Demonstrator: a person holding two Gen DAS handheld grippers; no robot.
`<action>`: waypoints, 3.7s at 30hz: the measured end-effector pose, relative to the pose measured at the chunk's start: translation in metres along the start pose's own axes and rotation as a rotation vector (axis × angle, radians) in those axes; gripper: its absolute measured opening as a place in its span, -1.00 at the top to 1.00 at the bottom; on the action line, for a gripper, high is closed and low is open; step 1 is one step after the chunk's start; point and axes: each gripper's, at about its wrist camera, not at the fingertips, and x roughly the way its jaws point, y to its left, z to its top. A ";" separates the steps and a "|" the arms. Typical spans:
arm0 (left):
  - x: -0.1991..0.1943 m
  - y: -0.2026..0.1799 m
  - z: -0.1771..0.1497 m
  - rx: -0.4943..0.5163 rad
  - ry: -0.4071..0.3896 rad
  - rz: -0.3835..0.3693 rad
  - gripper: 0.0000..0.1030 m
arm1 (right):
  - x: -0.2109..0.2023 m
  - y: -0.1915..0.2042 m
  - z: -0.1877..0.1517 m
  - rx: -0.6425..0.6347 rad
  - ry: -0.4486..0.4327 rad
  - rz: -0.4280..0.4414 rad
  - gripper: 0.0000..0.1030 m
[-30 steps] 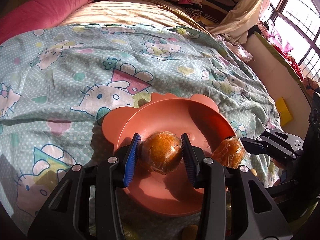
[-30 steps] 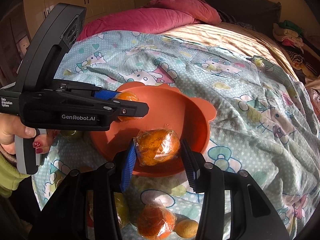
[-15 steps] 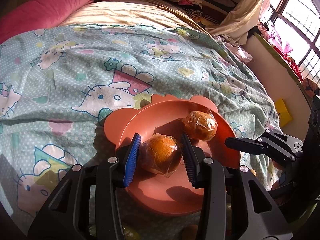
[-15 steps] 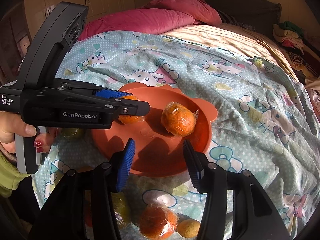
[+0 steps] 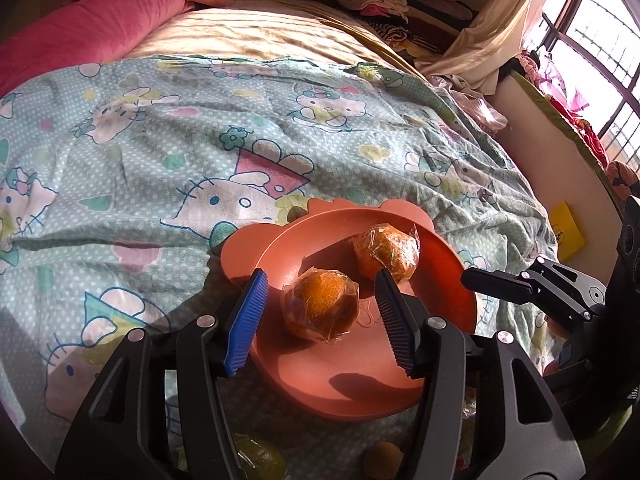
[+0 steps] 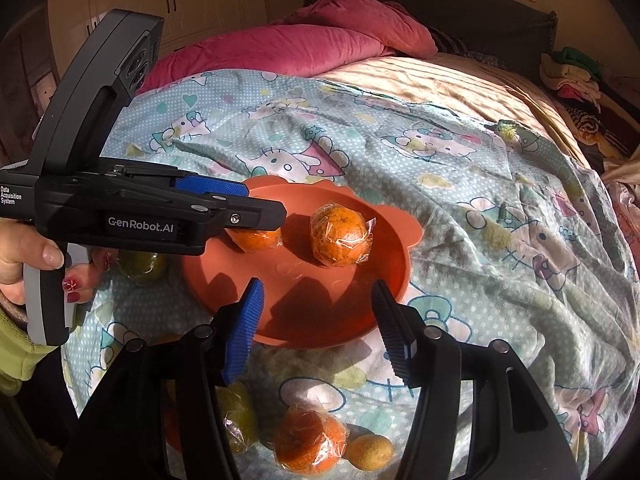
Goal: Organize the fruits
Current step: 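Lower the held orange onto the plate and open the left tool, then withdraw both open tools from the plate back toward the remaining fruits, then grasp the wrapped green pomelo with the right tool while the left tool grasps a large wrapped orange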
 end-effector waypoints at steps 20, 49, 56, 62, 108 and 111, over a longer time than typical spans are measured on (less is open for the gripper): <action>-0.035 -0.008 0.000 0.024 -0.082 0.055 -0.70 | -0.023 -0.016 0.001 0.050 -0.057 -0.041 -0.53; -0.076 -0.020 -0.017 0.044 -0.157 0.102 -0.81 | -0.070 -0.017 -0.005 0.093 -0.147 -0.078 -0.84; -0.084 -0.029 -0.033 0.070 -0.153 0.090 -0.81 | -0.083 -0.007 -0.013 0.087 -0.161 -0.073 -0.84; -0.091 -0.030 -0.048 0.069 -0.146 0.087 -0.81 | -0.095 0.001 -0.025 0.092 -0.168 -0.063 -0.85; -0.090 -0.038 -0.130 0.152 0.005 0.027 -0.81 | -0.082 0.041 -0.076 0.204 -0.029 0.046 -0.85; -0.088 -0.039 -0.131 0.155 0.009 0.018 -0.74 | -0.078 0.041 -0.078 0.227 -0.015 0.055 -0.85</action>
